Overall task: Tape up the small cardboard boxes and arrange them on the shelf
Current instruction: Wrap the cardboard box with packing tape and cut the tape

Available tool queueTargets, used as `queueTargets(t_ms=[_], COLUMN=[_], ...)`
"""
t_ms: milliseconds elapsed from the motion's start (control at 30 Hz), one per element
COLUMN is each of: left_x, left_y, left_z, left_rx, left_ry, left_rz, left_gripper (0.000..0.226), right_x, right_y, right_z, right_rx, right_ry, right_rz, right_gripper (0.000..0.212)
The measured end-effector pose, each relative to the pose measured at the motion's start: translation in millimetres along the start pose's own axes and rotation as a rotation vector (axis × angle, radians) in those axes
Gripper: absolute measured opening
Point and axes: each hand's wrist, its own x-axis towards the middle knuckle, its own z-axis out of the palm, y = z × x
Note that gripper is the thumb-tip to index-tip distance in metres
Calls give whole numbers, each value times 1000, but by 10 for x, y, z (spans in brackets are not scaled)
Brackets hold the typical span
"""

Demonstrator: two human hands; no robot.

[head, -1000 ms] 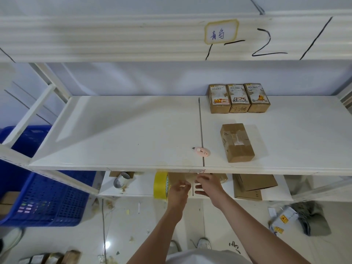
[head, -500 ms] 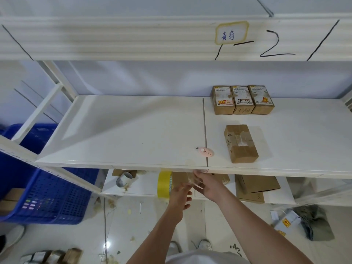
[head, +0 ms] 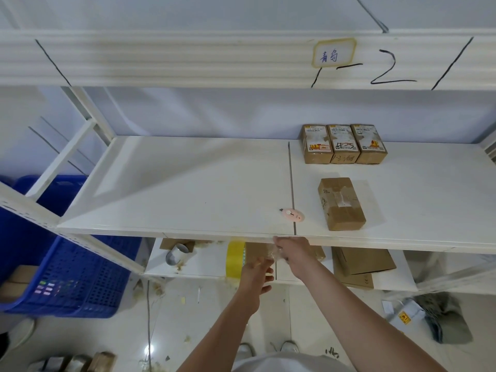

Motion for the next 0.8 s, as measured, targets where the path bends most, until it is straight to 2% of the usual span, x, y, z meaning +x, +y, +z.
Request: queueTargets(t_ms=[100, 200, 367, 500, 600, 800], left_x=[-99, -209, -380, -513, -580, -645], left_y=[33, 151, 449, 672, 760, 774], left_z=[9, -44, -105, -102, -86, -65], left_rx=[-70, -163, -148, -385, -526, -589], left_ry=[-40, -99, -175, -284, -364, -406], left_rz=[-13, 65, 251, 225, 142, 95], left_gripper=[24, 10, 12, 11, 14, 6], right_x=[-193, -352, -510, -631, -734, -908], right_y=[-131, -277, -494, -648, -750, -859], right_z=[-2, -131, -358, -444, -436, -400], right_rx=[-105, -7, 106, 186, 158, 190], right_ry=[-79, -176, -371, -566, -580, -502], right_rz=[-113, -193, -272, -296, -353, -377], right_gripper=[10, 7, 23, 30, 32, 26])
